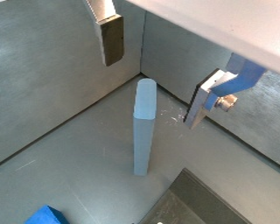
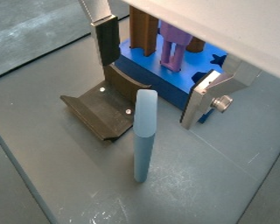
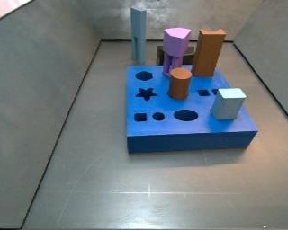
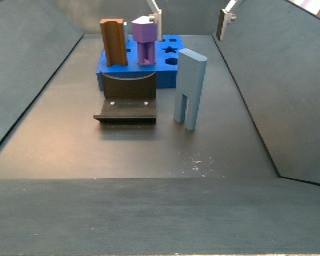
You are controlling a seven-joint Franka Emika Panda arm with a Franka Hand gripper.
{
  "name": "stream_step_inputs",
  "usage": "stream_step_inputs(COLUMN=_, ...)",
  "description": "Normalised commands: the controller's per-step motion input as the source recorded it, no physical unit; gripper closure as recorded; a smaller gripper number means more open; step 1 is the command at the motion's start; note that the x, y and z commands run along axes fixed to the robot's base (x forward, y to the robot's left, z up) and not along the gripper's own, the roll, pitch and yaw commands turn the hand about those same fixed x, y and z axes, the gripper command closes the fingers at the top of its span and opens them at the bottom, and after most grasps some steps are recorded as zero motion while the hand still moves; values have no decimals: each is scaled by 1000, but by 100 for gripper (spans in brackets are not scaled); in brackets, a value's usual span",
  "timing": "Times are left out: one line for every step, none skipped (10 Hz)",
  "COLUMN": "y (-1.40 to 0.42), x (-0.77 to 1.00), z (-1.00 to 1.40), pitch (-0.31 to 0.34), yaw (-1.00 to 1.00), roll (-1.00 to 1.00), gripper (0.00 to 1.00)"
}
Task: Pick up the square-circle object. Move up. Rotate the square-circle object. Move to above the board. Insert the square-circle object.
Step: Pick up the square-circle object.
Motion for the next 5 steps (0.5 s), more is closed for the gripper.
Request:
stream_step_inputs(y=0, x=0, z=-169, pitch=-1, yaw=349, roll=0, gripper=0)
stream_step_inputs(y=-20, x=0, z=-263, pitch=-29, yaw=703, roll=0, gripper=0)
stream_step_inputs(y=0, x=0, z=-320, pitch=-29, yaw=891, roll=0, gripper=0)
stream_step_inputs(y=0, x=51, z=-380, pitch=-26, yaw=954, roll=0, gripper=0)
stream_step_inputs(y=0, x=17, z=-511, pitch=-50, yaw=949, roll=0, gripper=0)
